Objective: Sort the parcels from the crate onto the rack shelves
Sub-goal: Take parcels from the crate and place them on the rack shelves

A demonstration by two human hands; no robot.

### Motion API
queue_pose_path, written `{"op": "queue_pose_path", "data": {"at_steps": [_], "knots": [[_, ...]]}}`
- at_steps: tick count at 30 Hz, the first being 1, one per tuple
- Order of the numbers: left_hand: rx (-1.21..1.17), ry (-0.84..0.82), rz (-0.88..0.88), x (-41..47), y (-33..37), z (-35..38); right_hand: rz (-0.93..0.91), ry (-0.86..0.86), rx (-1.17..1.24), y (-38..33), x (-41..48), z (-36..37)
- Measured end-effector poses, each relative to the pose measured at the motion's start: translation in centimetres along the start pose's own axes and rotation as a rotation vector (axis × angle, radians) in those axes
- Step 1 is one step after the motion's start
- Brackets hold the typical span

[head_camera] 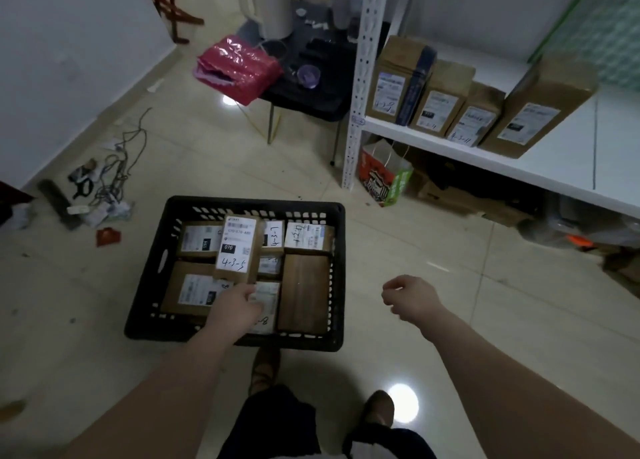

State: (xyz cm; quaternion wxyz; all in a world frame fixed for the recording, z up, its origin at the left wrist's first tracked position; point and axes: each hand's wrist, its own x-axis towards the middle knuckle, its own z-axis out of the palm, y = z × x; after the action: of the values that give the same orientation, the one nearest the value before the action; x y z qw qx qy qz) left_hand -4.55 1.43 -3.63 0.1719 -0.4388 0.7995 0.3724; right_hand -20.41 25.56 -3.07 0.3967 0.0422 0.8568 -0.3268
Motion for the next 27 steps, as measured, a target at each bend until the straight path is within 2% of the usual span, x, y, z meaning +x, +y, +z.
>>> {"op": "queue_pose_path", "data": {"at_steps": [7, 14, 18, 23, 27], "knots": [[0.022, -0.024, -0.044, 7.1, -5.3, -6.5, 0.057, -0.034, -0.070, -6.7, 1.8, 11.3], [-0.101, -0.183, -0.168, 13.7, -8.8, -9.0, 0.064, -0.171, -0.087, -12.7, 4.9, 22.5], [-0.206, -0.300, -0.162, 15.6, -9.7, -7.8, 0.054, -0.167, -0.047, -14.6, 6.5, 25.9], [-0.483, -0.325, -0.248, 17.5, -10.0, -6.7, 0.098, -0.158, 0.054, -15.6, 8.7, 28.1], [-0.455, -0.281, -0.235, 18.7, -9.6, -6.4, 0.129, -0.135, 0.037, -16.0, 10.0, 29.1]]}}
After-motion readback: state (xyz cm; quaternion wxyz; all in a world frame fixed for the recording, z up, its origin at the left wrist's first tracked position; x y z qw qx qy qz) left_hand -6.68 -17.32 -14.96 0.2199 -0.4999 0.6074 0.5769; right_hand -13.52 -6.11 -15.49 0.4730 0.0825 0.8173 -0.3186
